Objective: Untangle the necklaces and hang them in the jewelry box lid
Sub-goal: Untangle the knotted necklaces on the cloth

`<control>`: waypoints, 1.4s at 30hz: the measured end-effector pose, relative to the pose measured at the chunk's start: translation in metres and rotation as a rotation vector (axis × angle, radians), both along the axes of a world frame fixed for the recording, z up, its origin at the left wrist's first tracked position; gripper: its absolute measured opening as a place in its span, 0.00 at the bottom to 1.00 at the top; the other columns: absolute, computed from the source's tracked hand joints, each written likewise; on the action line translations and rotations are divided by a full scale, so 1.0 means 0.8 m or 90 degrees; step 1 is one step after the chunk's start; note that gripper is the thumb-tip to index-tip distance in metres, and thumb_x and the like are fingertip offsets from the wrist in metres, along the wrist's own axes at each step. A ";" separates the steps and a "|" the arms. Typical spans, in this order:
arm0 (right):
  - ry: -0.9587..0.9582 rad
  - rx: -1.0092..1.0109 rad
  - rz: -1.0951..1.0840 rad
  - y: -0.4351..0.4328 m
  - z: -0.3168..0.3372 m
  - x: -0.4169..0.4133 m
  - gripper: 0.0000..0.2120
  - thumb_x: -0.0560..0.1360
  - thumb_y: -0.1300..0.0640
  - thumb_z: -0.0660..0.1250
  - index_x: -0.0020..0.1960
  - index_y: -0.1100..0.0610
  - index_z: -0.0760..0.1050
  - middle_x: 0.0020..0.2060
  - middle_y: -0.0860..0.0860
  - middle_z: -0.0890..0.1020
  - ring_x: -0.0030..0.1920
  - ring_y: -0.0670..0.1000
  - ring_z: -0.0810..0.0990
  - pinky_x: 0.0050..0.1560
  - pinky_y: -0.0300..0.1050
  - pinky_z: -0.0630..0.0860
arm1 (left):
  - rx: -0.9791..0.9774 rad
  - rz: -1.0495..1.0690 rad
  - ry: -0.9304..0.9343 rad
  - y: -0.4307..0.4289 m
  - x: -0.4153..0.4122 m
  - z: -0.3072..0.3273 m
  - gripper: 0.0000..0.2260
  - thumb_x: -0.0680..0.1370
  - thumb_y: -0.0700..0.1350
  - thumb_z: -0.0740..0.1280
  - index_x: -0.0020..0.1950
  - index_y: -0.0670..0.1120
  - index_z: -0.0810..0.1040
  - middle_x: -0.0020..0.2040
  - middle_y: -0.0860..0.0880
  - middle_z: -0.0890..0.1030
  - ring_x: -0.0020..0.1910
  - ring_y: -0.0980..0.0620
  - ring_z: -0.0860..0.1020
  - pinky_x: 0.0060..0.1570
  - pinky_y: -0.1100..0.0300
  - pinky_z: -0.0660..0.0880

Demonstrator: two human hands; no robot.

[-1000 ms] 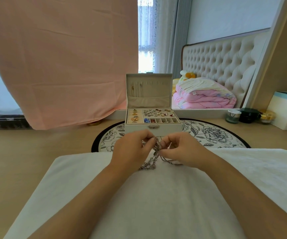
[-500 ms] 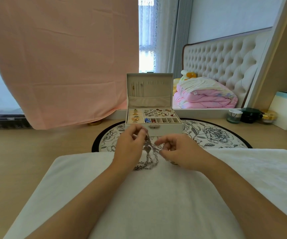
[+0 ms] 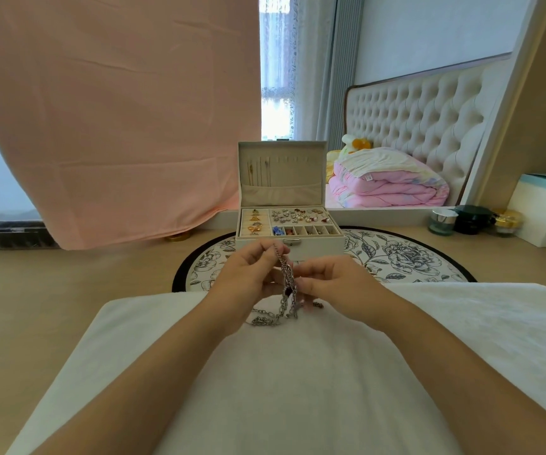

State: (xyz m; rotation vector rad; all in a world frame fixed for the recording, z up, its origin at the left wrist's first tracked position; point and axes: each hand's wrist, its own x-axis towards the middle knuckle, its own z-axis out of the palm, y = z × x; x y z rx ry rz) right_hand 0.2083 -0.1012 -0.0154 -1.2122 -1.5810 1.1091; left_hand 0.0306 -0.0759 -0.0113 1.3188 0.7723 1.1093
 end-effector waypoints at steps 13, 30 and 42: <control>0.051 -0.060 0.066 -0.006 0.004 0.003 0.12 0.77 0.67 0.70 0.60 0.59 0.79 0.43 0.56 0.84 0.42 0.51 0.82 0.45 0.41 0.79 | -0.081 -0.019 -0.141 0.002 0.000 0.000 0.09 0.82 0.40 0.62 0.54 0.39 0.81 0.47 0.43 0.85 0.42 0.50 0.85 0.42 0.59 0.83; -0.136 0.006 -0.119 0.004 0.002 0.017 0.06 0.79 0.55 0.70 0.49 0.55 0.85 0.32 0.51 0.82 0.32 0.45 0.79 0.39 0.35 0.75 | -0.293 -0.114 -0.041 0.012 -0.017 0.004 0.29 0.79 0.64 0.59 0.65 0.40 0.75 0.48 0.42 0.80 0.40 0.46 0.82 0.31 0.58 0.77; 0.041 -0.053 -0.199 0.000 0.016 0.034 0.06 0.79 0.59 0.69 0.50 0.58 0.85 0.30 0.52 0.76 0.29 0.48 0.77 0.51 0.53 0.84 | -0.234 -0.100 0.102 0.023 -0.027 -0.008 0.21 0.81 0.60 0.62 0.40 0.44 0.79 0.37 0.45 0.77 0.35 0.47 0.78 0.40 0.55 0.76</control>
